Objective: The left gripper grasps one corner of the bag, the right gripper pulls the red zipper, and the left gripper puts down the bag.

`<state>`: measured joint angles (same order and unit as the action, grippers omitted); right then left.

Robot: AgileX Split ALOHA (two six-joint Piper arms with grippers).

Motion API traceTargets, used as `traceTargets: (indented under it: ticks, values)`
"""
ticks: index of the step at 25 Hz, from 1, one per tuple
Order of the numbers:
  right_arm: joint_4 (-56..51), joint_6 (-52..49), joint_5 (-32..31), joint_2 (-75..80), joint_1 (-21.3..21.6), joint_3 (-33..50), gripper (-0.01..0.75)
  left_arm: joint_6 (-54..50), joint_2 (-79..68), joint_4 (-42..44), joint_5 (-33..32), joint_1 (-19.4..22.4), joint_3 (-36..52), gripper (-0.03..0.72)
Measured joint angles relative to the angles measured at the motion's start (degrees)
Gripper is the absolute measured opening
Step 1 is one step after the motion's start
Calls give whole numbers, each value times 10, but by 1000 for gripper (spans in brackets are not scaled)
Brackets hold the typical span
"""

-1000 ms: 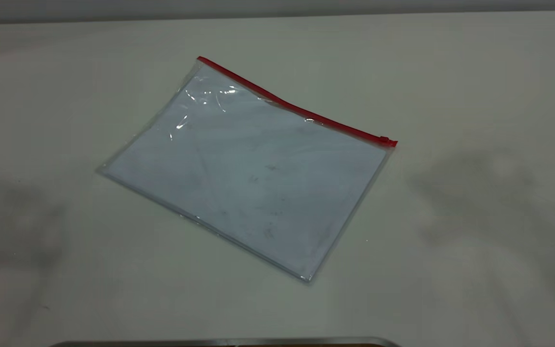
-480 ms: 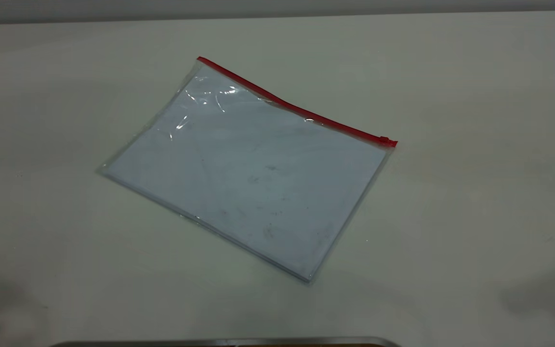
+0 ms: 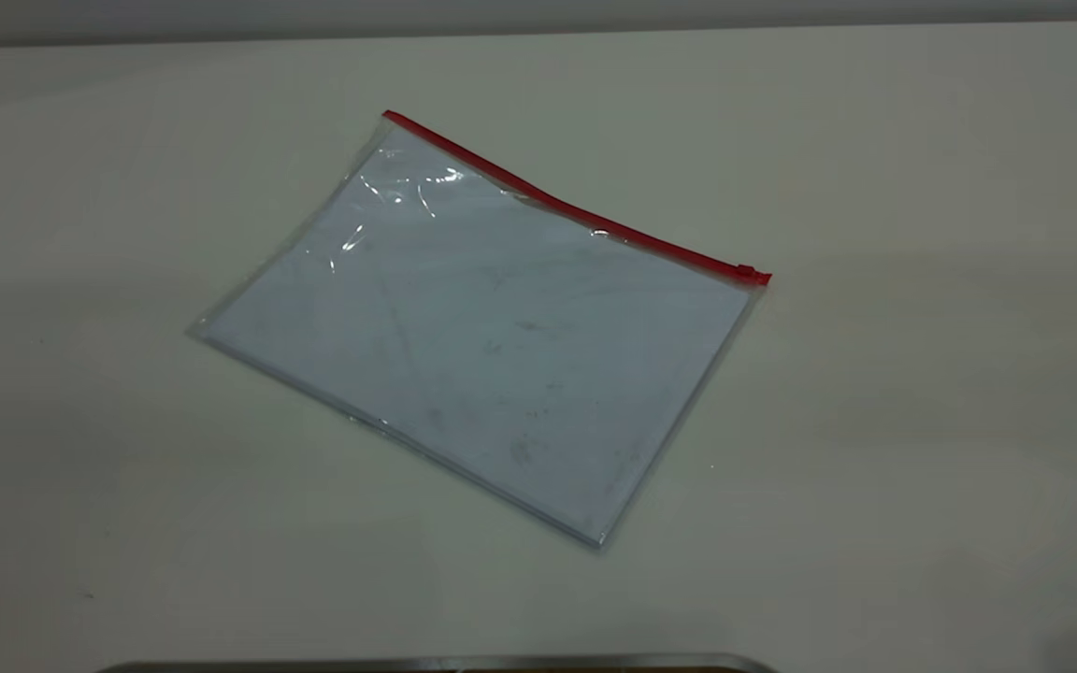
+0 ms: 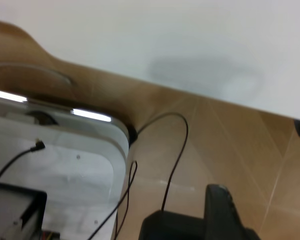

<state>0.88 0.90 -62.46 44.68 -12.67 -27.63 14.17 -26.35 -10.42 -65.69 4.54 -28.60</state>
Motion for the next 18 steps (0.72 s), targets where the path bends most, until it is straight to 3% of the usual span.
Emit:
traceTargets:
  ticks: [14,18]
  values:
    - [-3,0,1,-98,0,0,430,-11,194,7,5,0,5,405]
    - [-9,0,-1,-176,33,0,430,-11,218,7,4,0,5,405]
